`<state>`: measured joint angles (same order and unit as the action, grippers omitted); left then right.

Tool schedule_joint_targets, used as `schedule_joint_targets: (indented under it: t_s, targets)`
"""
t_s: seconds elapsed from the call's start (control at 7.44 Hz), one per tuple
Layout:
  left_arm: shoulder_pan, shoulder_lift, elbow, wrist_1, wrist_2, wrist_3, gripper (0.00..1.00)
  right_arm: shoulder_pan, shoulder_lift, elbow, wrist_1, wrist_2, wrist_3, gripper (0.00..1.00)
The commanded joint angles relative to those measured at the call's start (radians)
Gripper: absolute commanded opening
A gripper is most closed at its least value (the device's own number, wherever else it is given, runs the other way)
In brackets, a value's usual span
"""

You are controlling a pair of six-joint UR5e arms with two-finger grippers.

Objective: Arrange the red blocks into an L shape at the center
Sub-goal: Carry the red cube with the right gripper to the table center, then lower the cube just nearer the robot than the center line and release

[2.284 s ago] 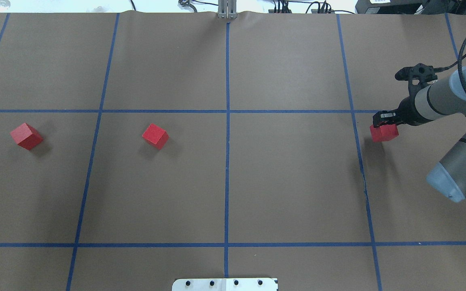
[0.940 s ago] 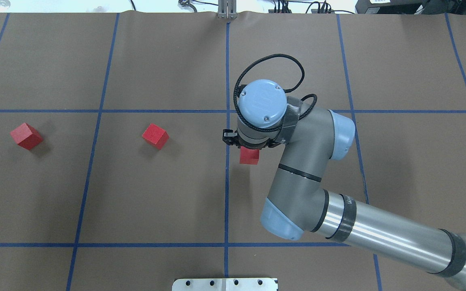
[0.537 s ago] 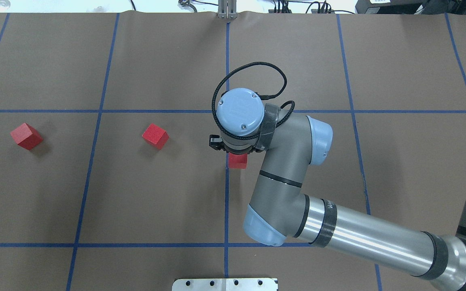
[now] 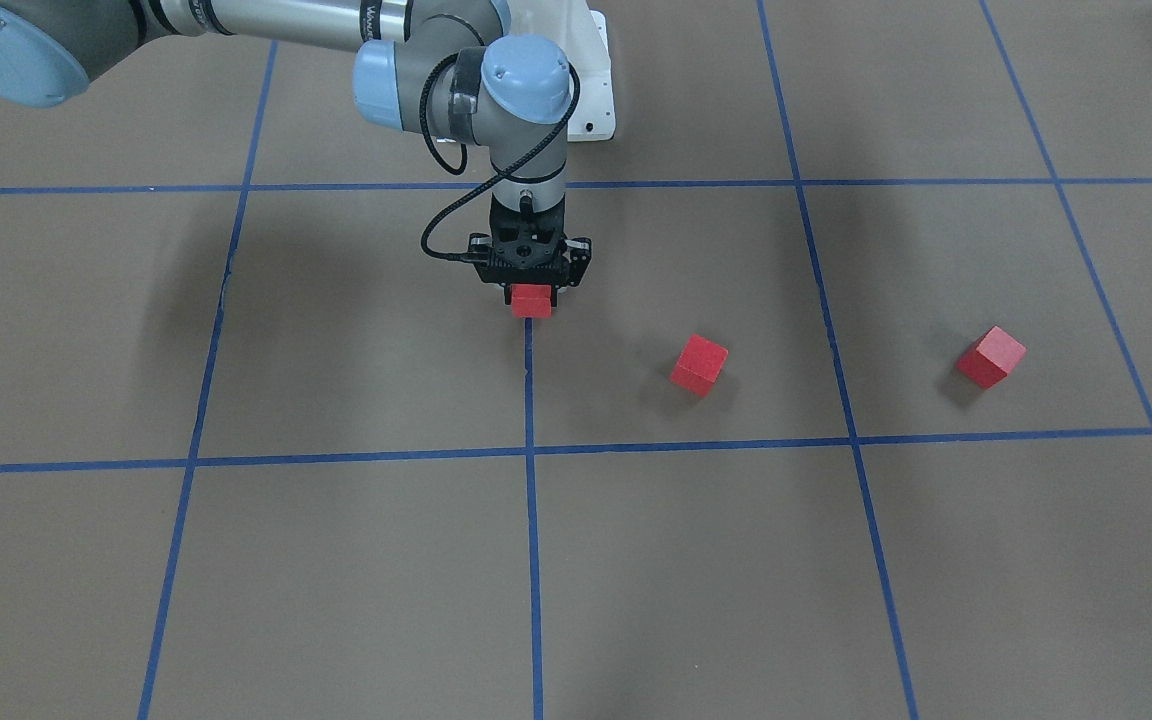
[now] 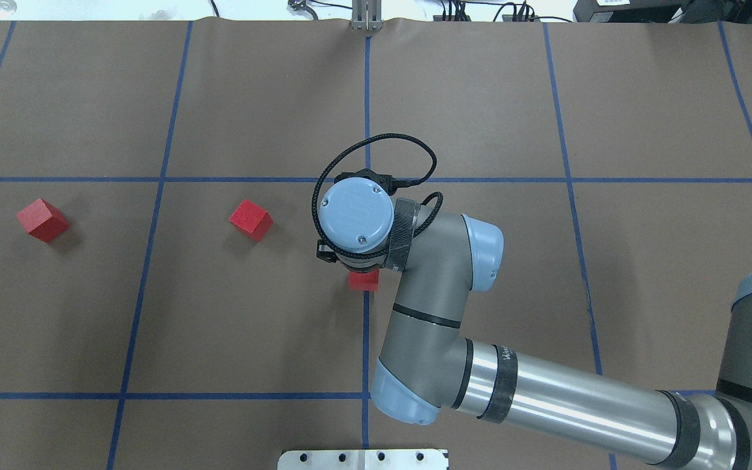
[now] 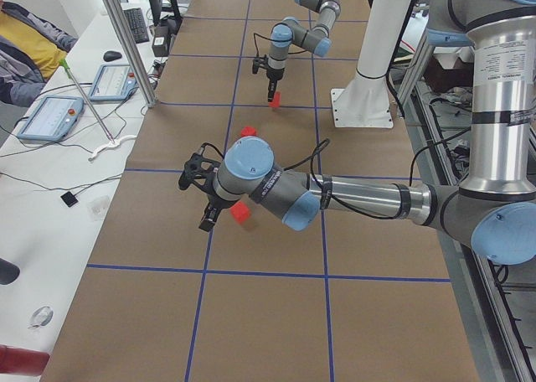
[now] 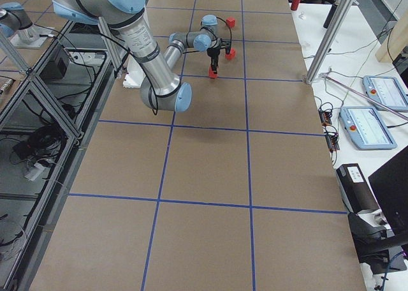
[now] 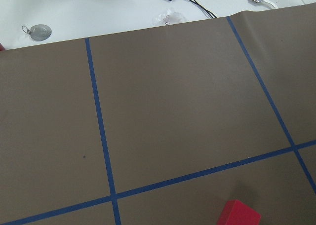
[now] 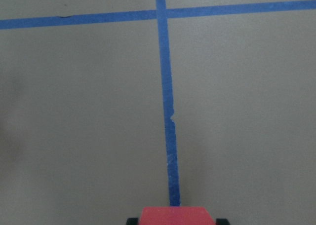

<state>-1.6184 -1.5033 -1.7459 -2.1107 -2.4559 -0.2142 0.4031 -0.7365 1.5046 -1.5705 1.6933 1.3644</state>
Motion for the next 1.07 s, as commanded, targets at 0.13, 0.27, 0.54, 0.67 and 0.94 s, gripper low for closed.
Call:
schedule_joint_targets:
  t_s: [0.13, 0.27, 0.54, 0.67, 0.94]
  targets:
    - [0.0, -0.002, 0.0, 0.0, 0.0, -0.002, 1.0, -0.004, -0.001, -0.01, 0.009, -0.004, -0.002, 0.26]
    - [0.002, -0.002, -0.001, 0.0, 0.0, -0.002, 1.0, -0.004, -0.003, -0.01, 0.009, -0.007, -0.004, 0.41]
    - [0.002, -0.002, 0.0, 0.0, 0.0, -0.002, 1.0, -0.004, -0.003, -0.01, 0.009, -0.007, -0.005, 0.74]
    - [0.002, -0.002, -0.001, 0.0, 0.0, -0.002, 1.0, -0.004, -0.004, -0.009, 0.009, -0.009, -0.001, 0.99]
    - [0.002, -0.002, -0.001, 0.001, 0.0, 0.001, 1.0, 0.015, -0.004, 0.028, 0.004, -0.004, -0.011, 0.99]
